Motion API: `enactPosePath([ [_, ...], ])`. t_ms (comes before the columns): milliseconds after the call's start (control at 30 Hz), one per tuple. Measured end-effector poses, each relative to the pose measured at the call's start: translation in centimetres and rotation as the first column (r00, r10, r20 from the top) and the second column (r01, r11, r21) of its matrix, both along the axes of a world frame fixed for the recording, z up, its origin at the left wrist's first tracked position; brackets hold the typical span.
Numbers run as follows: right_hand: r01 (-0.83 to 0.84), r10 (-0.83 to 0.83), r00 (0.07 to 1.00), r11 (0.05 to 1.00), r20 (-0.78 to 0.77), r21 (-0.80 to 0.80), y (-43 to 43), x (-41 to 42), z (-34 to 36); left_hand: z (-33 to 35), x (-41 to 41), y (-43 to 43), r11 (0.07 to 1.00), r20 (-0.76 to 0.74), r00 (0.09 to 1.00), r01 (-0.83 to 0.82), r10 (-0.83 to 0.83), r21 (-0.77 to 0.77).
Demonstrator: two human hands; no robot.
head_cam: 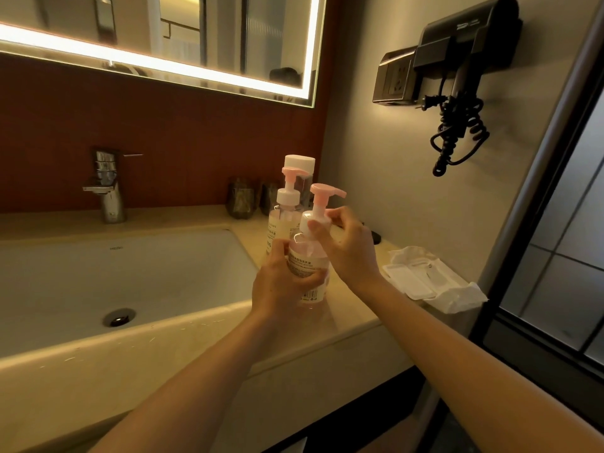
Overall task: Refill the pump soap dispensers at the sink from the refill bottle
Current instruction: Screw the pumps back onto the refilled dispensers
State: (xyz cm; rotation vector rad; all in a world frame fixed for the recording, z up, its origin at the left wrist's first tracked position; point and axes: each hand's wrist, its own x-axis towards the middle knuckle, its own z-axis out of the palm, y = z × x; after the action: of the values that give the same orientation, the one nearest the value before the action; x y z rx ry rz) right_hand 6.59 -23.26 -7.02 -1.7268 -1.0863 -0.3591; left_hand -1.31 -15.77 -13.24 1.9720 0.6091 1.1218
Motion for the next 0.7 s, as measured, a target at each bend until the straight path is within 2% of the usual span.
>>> enactPosePath([
  [100,0.117,-0.117,0.993,0.992,0.015,-0.042,0.2,0.0,0.6,-0.1,0.1,0.1,1.0,-0.004,1.0,0.004,-0.004,-0.005],
  [133,0.085,-0.085,0.996,0.995,0.003,-0.043,0.3,-0.1,0.9,-0.1,0.1,0.1,1.0,-0.004,1.0,0.006,-0.006,-0.004],
  [233,-0.165,0.154,0.979,0.983,-0.131,-0.077,0.4,-0.3,1.2,0.0,0.1,0.1,1.0,-0.01,1.0,0.0,0.0,0.003],
  [300,-0.204,0.186,0.966,0.975,-0.179,-0.086,0.3,-0.3,0.9,-0.1,0.1,0.2,1.0,-0.012,1.0,-0.002,0.002,0.008],
  [400,-0.056,0.054,0.996,0.998,-0.064,-0.038,0.5,-0.1,0.8,-0.1,0.1,0.4,1.0,-0.017,1.0,-0.006,0.006,0.017],
  [533,0.092,-0.097,0.995,0.988,-0.035,-0.125,1.7,0.0,1.2,-0.1,0.2,0.3,1.0,-0.02,1.0,-0.011,0.011,0.024],
  [567,0.056,-0.067,0.995,0.989,-0.075,-0.138,1.8,0.1,1.4,-0.2,0.2,0.3,1.0,-0.017,1.0,-0.008,0.008,0.022],
  [667,-0.215,0.186,0.939,0.974,-0.29,-0.072,1.3,0.1,1.5,-0.1,0.1,0.3,1.0,-0.012,1.0,-0.001,0.001,0.015],
  [700,-0.26,0.231,0.929,0.963,-0.289,-0.067,0.9,0.1,1.4,-0.1,0.1,0.3,1.0,-0.014,1.0,-0.002,0.002,0.013],
])
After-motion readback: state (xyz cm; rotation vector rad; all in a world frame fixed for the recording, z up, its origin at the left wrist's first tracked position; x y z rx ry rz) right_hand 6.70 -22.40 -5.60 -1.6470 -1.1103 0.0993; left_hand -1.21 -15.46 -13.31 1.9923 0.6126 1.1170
